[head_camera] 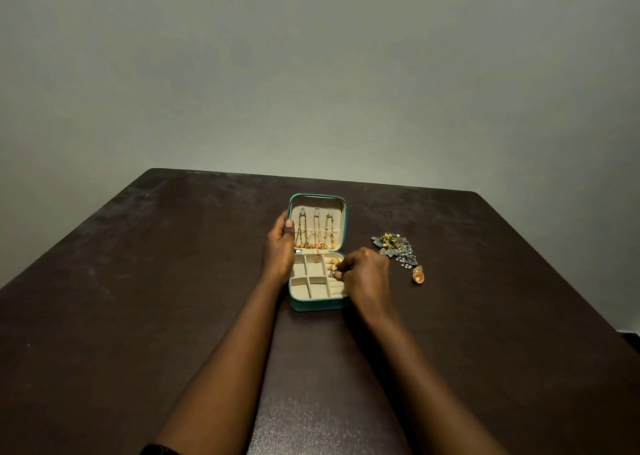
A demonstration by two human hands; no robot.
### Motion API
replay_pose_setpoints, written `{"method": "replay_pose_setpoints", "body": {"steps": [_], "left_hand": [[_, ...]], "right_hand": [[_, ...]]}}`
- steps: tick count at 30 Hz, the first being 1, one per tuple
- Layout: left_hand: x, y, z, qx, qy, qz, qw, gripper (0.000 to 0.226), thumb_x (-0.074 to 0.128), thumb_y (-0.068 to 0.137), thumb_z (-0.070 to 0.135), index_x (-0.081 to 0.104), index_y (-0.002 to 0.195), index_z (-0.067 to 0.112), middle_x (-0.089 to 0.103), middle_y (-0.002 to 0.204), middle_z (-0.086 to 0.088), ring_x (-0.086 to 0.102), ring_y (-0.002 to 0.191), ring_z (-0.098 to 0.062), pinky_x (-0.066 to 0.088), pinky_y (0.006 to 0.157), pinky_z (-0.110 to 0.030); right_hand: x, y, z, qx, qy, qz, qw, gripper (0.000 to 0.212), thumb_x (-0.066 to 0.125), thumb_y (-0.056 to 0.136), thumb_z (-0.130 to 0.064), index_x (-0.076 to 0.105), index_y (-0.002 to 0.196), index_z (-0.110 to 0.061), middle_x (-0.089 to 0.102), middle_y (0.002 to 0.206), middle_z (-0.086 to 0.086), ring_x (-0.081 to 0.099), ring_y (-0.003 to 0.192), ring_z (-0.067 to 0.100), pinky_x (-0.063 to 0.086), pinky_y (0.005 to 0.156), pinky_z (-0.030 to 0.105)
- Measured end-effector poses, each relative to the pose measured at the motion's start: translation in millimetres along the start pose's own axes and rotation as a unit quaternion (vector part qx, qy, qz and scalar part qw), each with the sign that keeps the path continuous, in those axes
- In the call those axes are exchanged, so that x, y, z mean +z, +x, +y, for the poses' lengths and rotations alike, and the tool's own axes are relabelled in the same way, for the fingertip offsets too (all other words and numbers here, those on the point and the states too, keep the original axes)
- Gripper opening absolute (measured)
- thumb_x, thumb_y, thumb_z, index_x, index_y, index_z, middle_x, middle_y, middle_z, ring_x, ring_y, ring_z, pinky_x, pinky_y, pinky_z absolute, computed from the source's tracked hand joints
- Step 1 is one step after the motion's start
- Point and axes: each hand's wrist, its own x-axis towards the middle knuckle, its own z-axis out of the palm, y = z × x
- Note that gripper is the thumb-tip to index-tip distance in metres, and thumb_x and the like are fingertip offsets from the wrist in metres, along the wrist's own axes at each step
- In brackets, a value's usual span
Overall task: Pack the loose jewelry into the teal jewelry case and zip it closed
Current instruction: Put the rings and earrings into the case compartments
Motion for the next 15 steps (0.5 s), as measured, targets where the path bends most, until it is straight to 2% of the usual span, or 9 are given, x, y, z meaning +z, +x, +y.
{"method": "replay_pose_setpoints", "body": {"steps": [3,6,10,15], "left_hand": [[0.1,0.0,-0.6,0.003,0.0,0.001,1.0,0.035,0.03,0.102,0.013,0.048,0.133,0.009,0.06,0.109,-0.006,0.058,0.102,-0.021,0.05,0.084,-0.031],[0.3,1.5,-1.2,-0.005,0.0,0.003,1.0,0.036,0.03,0.102,0.014,0.047,0.133,0.009,0.061,0.113,-0.009,0.058,0.103,-0.022,0.052,0.085,-0.036],[-0.9,2.3,-2.4,-0.01,0.002,0.0,1.0,0.034,0.031,0.102,0.015,0.051,0.129,0.01,0.063,0.112,-0.01,0.061,0.106,-0.028,0.05,0.094,-0.048],[-1.0,0.9,0.5,-0.013,0.006,-0.002,1.0,0.035,0.03,0.102,0.016,0.049,0.131,0.009,0.062,0.118,-0.015,0.06,0.106,-0.026,0.049,0.095,-0.048]], "right_hand": [[0.0,-0.7,1.0,-0.006,-0.041,-0.005,0.999,0.011,0.068,0.079,-0.001,0.075,0.086,-0.005,0.07,0.095,0.011,0.065,0.085,0.023,0.055,0.075,0.034],[-0.6,-1.4,0.0,0.0,-0.072,-0.017,0.997,0.013,0.064,0.081,0.0,0.075,0.087,-0.004,0.069,0.097,0.011,0.064,0.089,0.025,0.053,0.074,0.033],[-0.8,1.1,-2.4,0.016,-0.073,-0.015,0.997,0.015,0.063,0.081,0.001,0.075,0.088,-0.004,0.07,0.095,0.012,0.066,0.085,0.026,0.057,0.075,0.035],[-3.0,4.5,-0.8,0.036,-0.042,-0.023,0.998,0.015,0.066,0.079,0.0,0.074,0.092,-0.004,0.072,0.093,0.016,0.067,0.086,0.027,0.056,0.078,0.036]]}}
